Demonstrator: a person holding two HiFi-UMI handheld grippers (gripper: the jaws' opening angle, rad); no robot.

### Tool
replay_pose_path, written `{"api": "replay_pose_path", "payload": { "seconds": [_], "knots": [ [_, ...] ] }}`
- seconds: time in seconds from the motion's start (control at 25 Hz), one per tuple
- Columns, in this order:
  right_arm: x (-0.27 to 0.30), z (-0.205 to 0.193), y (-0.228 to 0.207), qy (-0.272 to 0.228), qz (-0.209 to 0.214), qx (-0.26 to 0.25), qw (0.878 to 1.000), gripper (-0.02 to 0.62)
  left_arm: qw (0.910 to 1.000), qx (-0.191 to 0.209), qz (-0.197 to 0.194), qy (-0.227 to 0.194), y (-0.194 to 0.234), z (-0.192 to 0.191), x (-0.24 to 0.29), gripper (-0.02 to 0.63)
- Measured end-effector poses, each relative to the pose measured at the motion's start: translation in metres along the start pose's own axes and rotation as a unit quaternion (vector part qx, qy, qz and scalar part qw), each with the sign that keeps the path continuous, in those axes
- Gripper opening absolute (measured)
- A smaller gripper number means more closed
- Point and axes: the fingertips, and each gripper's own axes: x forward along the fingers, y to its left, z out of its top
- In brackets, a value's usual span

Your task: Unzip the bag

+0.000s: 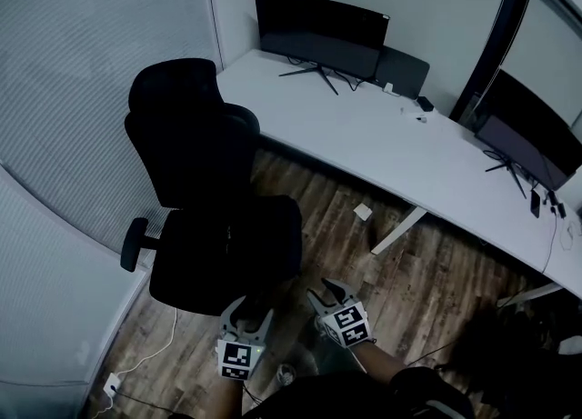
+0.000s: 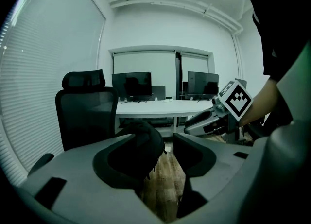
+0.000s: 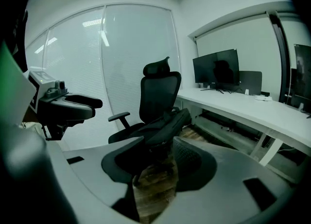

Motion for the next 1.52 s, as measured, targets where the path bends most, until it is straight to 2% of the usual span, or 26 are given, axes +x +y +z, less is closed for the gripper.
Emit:
{"api": "replay_pose_path", "payload": {
  "seconds": [0.4, 0.6, 0.92, 1.32, 1.52],
  "knots": [
    [0.061, -0.039, -0.033, 0.053, 0.032, -0.027, 0.998, 0.161, 0.9995, -0.001, 0.011, 0.030, 0.013, -0.016, 0.047, 0.238],
    [0.085, -0.049, -0.035, 0.058, 0.068, -0.042, 0.995, 0.161, 0.9990, 0.005, 0.009, 0.044, 0.010, -0.022, 0.061, 0.238],
    [0.121, -0.062, -0.032, 0.072, 0.106, -0.071, 0.989, 0.161, 0.9974, -0.008, 0.011, 0.071, 0.003, -0.037, 0.073, 0.238],
    [0.144, -0.074, -0.034, 0.071, 0.148, -0.081, 0.983, 0.160, 0.9946, -0.020, 0.037, 0.095, 0.006, -0.049, 0.074, 0.238],
    [0.143, -0.074, -0.035, 0.064, 0.158, -0.082, 0.982, 0.070, 0.9937, -0.028, 0.040, 0.101, 0.001, -0.051, 0.079, 0.238]
  ]
}}
